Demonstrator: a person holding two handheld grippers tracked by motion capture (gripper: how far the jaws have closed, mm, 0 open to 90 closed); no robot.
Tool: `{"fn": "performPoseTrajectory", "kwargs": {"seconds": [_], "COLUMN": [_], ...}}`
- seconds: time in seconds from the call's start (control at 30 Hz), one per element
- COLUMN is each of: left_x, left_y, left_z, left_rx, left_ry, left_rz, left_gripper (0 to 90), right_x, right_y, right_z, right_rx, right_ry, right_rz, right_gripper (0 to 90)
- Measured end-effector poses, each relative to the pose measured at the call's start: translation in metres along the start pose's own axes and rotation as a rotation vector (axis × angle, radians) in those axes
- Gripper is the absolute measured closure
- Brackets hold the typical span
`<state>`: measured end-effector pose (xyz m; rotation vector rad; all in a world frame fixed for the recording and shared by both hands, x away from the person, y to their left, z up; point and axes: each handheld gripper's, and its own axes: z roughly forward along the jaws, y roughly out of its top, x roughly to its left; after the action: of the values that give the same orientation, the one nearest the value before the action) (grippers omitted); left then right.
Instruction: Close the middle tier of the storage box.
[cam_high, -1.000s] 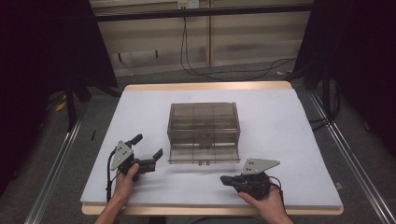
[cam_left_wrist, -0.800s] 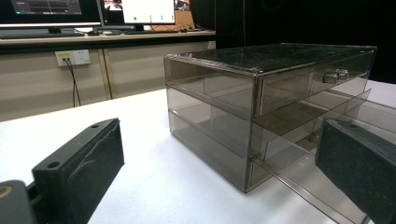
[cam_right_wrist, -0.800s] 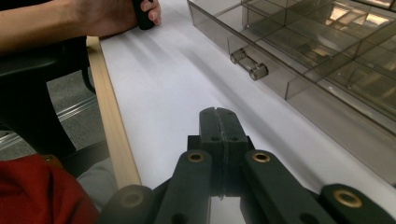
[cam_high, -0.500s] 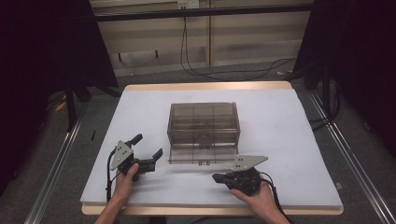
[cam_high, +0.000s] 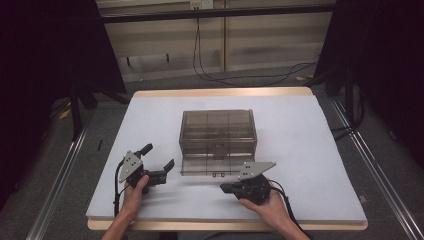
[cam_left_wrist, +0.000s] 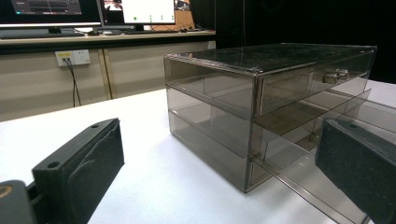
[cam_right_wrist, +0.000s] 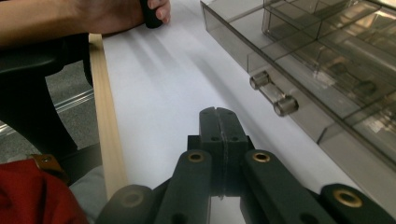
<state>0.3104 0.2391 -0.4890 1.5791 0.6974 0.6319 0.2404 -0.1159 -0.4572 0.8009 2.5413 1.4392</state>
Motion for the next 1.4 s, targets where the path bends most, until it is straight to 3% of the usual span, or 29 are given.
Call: {"fn": "performPoseTrajectory", "kwargs": {"seconds": [0.3,0.7,1.4], "left_x": [0.0,0.001,0.001], "left_y": [0.0,0.0,0.0], "left_z": [0.0,-0.001,-0.001], "left_rx": [-0.001,0.006,0.007], "left_ry": [0.0,-0.002,-0.003], "left_rz": [0.002,0.011,0.011], "left_gripper": [1.2,1.2,1.2], "right_x": [-0.005,-0.011,-0.018], "right_y": [0.006,0.0,-0.002], "right_z": [0.009,0.024,0.034], "right_rx": [0.022,0.005,0.0], "right_ry": [0.0,-0.01,-0.044], "right_rz": [-0.008,0.006,0.025], "right_gripper": [90.0,90.0,90.0]}}
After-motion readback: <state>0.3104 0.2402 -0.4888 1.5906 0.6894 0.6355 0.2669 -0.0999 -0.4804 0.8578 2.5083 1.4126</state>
